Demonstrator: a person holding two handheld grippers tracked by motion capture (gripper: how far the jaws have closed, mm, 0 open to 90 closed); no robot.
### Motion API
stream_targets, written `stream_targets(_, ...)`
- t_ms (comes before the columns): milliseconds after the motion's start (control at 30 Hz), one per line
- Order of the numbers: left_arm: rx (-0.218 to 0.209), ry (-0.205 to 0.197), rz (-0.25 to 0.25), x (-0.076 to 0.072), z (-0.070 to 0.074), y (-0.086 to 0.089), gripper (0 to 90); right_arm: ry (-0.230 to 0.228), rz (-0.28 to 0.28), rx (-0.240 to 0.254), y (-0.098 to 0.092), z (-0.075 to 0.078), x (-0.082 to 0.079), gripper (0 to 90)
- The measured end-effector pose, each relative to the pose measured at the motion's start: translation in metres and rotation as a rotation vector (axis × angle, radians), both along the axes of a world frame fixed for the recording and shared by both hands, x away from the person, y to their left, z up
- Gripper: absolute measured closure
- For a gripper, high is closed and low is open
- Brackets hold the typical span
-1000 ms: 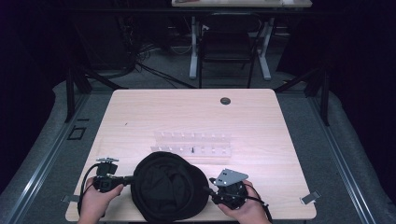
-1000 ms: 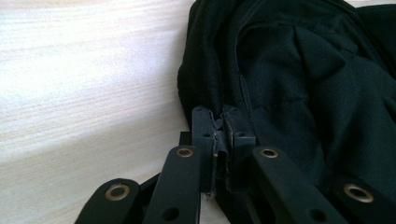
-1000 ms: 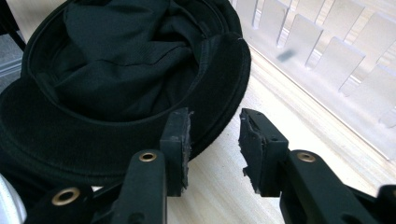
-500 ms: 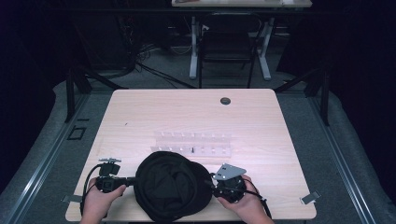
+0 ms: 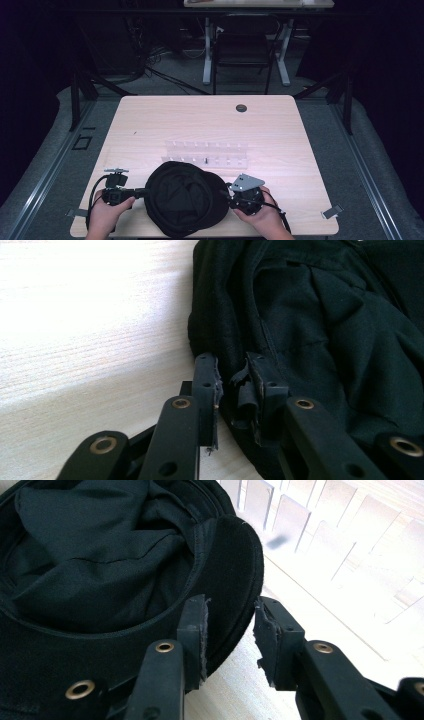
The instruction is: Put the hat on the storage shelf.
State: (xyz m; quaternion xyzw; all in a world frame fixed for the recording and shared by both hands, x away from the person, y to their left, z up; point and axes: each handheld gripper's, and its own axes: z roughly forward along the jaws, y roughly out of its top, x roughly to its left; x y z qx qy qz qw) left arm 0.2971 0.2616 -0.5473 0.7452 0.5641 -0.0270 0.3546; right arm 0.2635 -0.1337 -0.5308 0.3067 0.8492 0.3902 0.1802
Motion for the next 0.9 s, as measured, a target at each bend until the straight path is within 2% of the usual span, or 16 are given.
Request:
stream_targets(167,-0.013,0.004,0.014,0.004,0.007,0.004,70.1,0.000,0.004,-0.004,-0.001,0.000,0.000,66.1)
stream_targets(233,-0.001,0.018,0.015,0.008,0.009,0.006,68.0,-0.002,0.004,-0.005,-0.001,0.000,-0.001,66.0)
stream_targets(367,0.029,0.053,-0.008,0.014,0.008,0.003,66.4,-0.003,0.001,-0.004,0.000,0.000,-0.001,65.8)
stream_targets(467,0.036,0.086,-0.030,0.020,0.009,0.001,65.4,-0.002,0.001,0.000,0.000,0.000,-0.001,65.7)
stream_targets(767,0.057,0.173,-0.047,0.033,0.010,-0.003,68.2,-0.007,0.004,0.008,-0.001,-0.002,-0.002,65.9)
stream_targets(900,0.066,0.198,-0.053,0.036,0.008,-0.005,68.9,-0.005,0.006,0.010,-0.002,-0.002,-0.001,65.9)
